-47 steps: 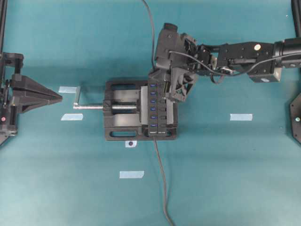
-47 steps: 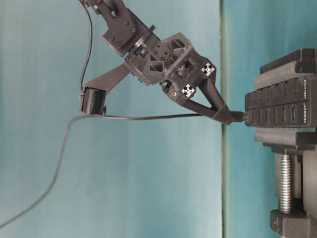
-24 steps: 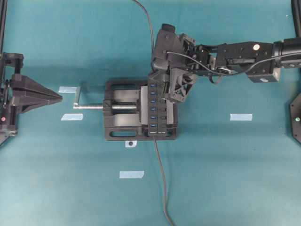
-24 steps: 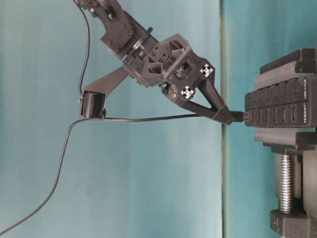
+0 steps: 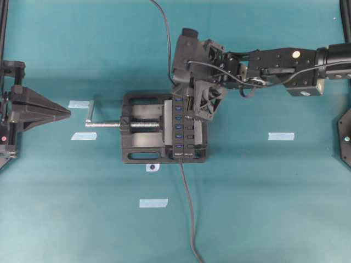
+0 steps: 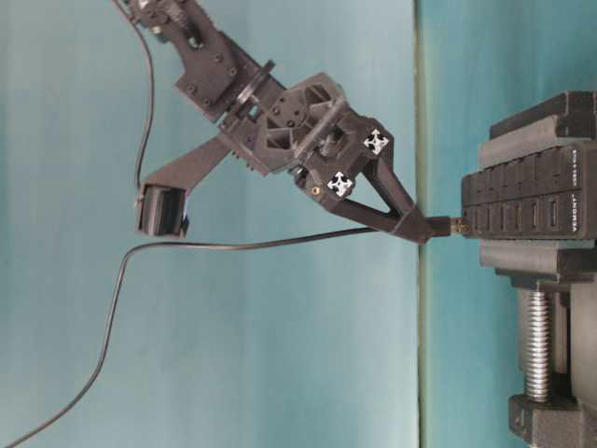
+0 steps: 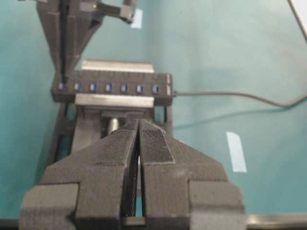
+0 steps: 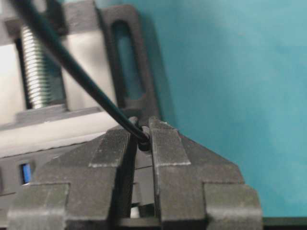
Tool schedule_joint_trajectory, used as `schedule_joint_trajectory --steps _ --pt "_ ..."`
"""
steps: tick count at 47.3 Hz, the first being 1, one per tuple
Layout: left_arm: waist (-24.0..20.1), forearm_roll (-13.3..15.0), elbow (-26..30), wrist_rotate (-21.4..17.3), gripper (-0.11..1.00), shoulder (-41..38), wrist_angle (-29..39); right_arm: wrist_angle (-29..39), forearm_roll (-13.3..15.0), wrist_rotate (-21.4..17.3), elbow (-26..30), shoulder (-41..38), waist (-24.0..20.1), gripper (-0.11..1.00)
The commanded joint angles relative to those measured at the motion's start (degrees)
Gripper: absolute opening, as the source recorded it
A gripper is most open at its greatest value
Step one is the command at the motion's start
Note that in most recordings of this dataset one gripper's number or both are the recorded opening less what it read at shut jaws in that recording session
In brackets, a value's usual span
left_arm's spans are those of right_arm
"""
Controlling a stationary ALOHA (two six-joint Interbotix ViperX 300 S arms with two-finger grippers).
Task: Insert the USB into the front port of the fixed hub.
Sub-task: 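Lift the held plug with the right gripper, pulling it away from the hub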
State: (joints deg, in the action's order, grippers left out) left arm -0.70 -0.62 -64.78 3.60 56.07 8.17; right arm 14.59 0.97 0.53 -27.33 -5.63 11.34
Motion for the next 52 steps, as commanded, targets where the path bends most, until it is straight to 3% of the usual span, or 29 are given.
schedule_joint_trajectory --steps 1,21,52 --pt "-0.1 -0.1 0.6 0.2 0.0 -0.2 -0.3 1.7 -0.2 -0.3 2.2 1.8 -0.6 0.06" --pt "-0.1 -0.1 0.4 0.2 0.0 -0.2 -0.3 3.4 -1.2 -0.7 2.0 4.9 -2.1 0.06" --pt "-0.1 -0.1 0.4 0.3 0.0 -0.1 -0.4 3.4 -1.2 -6.5 0.0 8.3 -5.8 0.05"
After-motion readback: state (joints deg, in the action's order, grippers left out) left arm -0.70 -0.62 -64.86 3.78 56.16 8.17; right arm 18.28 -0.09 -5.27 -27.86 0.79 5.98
